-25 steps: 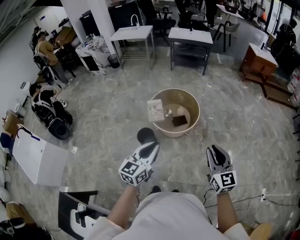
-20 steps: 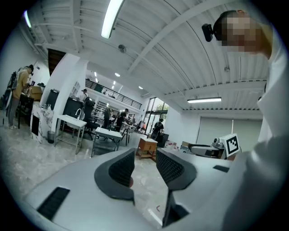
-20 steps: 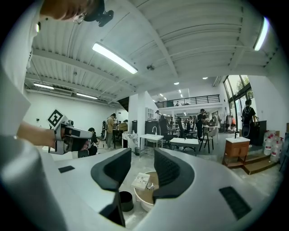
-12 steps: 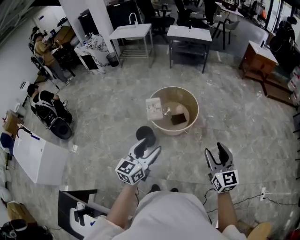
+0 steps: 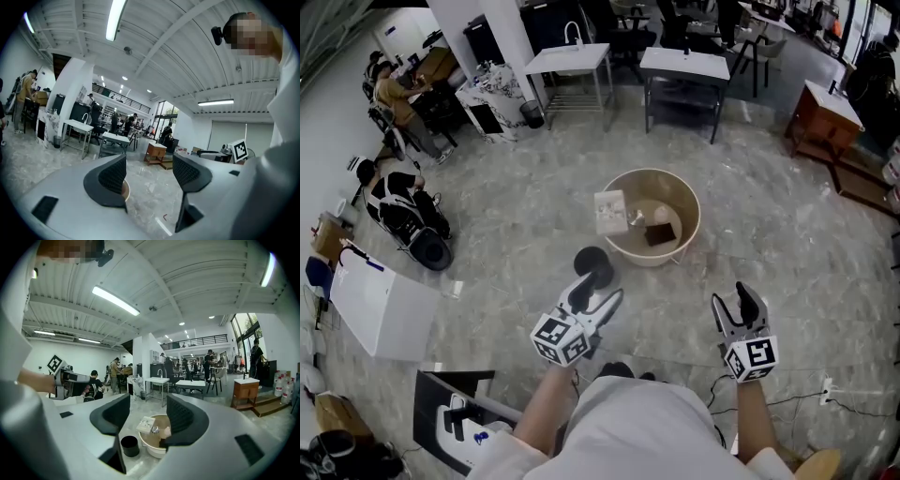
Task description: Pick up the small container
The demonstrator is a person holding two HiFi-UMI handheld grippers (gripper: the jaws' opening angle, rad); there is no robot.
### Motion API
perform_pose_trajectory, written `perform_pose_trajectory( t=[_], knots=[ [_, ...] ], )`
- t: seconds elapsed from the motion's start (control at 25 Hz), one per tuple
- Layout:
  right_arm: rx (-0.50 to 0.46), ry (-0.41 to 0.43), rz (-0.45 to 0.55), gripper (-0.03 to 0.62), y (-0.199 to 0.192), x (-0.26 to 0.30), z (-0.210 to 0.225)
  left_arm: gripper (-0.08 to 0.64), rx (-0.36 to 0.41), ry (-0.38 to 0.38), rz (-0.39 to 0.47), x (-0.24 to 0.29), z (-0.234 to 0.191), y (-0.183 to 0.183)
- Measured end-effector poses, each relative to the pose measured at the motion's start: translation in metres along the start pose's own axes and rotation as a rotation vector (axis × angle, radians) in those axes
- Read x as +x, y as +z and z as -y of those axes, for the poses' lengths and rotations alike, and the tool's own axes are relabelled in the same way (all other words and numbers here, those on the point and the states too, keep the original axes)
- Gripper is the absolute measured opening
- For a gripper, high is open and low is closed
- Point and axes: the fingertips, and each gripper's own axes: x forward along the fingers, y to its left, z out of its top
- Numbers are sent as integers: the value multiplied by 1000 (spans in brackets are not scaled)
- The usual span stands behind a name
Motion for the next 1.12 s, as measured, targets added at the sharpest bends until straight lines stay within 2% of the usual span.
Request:
perform_pose_trajectory(
  t=[0.24, 0.52, 0.8, 1.12],
  knots=[
    [-4, 4, -8, 258, -3, -1, 9, 313, -6, 5, 0, 9, 4, 1],
    [2, 0, -22, 258, -11, 18, 18, 314, -29, 0, -5, 27, -12, -2],
    [5, -10, -39, 258, -11, 68, 32, 314, -37, -15, -9, 68, -47, 10],
    [-1, -17, -56, 258, 0, 147, 51, 314, -48, -31, -28, 120, -115, 30]
  ],
)
